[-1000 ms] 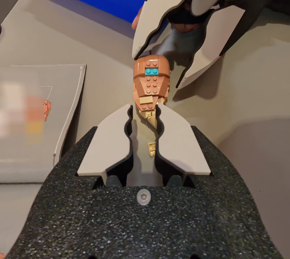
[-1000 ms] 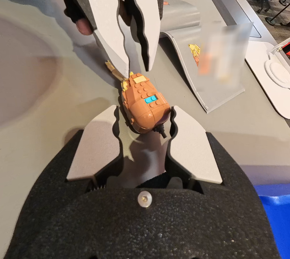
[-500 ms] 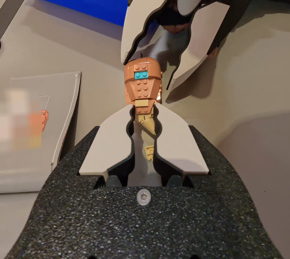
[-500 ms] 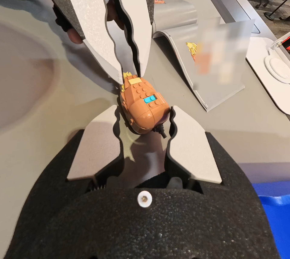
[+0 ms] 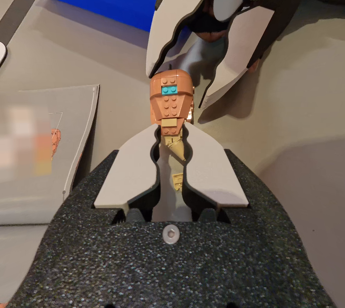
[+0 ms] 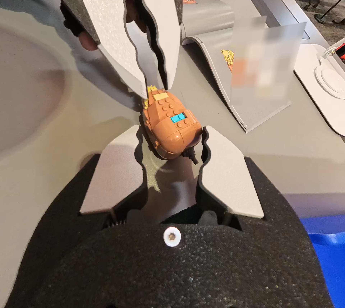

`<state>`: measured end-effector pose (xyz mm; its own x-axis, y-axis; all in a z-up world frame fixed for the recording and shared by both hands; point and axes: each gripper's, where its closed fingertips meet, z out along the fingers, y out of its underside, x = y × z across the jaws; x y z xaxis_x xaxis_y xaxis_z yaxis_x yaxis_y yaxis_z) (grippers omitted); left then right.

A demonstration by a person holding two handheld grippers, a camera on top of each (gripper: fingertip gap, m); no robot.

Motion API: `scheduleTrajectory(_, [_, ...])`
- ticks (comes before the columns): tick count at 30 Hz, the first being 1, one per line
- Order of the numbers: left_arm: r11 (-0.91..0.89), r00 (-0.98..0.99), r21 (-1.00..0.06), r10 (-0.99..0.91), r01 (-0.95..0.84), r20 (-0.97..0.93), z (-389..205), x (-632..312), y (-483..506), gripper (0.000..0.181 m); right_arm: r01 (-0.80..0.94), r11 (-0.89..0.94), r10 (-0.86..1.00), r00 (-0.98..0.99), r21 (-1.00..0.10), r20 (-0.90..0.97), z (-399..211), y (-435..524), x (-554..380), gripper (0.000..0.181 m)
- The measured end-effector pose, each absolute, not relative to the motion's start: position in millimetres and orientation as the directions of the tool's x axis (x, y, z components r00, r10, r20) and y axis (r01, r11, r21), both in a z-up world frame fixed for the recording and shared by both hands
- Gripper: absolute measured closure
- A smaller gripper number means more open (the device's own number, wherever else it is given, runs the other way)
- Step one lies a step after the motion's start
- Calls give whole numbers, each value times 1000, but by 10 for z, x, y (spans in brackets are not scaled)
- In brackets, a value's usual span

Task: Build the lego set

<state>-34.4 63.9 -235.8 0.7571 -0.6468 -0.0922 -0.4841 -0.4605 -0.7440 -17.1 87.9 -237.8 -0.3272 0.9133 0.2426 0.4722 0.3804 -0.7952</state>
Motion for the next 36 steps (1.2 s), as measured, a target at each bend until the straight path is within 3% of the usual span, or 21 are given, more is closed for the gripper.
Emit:
scheduleTrajectory(1, [-462,756,-742,-648,-485,-91,-2368,-340,639,160,473,379,914,-327,-796,242,-2378,879,-171,120])
scheduleTrajectory(9, [-433,746,-750,-655,-500,-118,-2316,-335,622,158,474,380,913,-328,-794,242,-2382,878,-169,120])
scheduleTrajectory(20, [-472,736,-750,-676,-463,-29,-2603,-371,596,123,483,375,914,-335,-792,229,-2410,880,-161,118])
scheduleTrajectory(36, [-427,726,-749,-680,-506,-103,-2644,-295,729,136,509,340,919,-358,-791,166,-2492,866,-153,110])
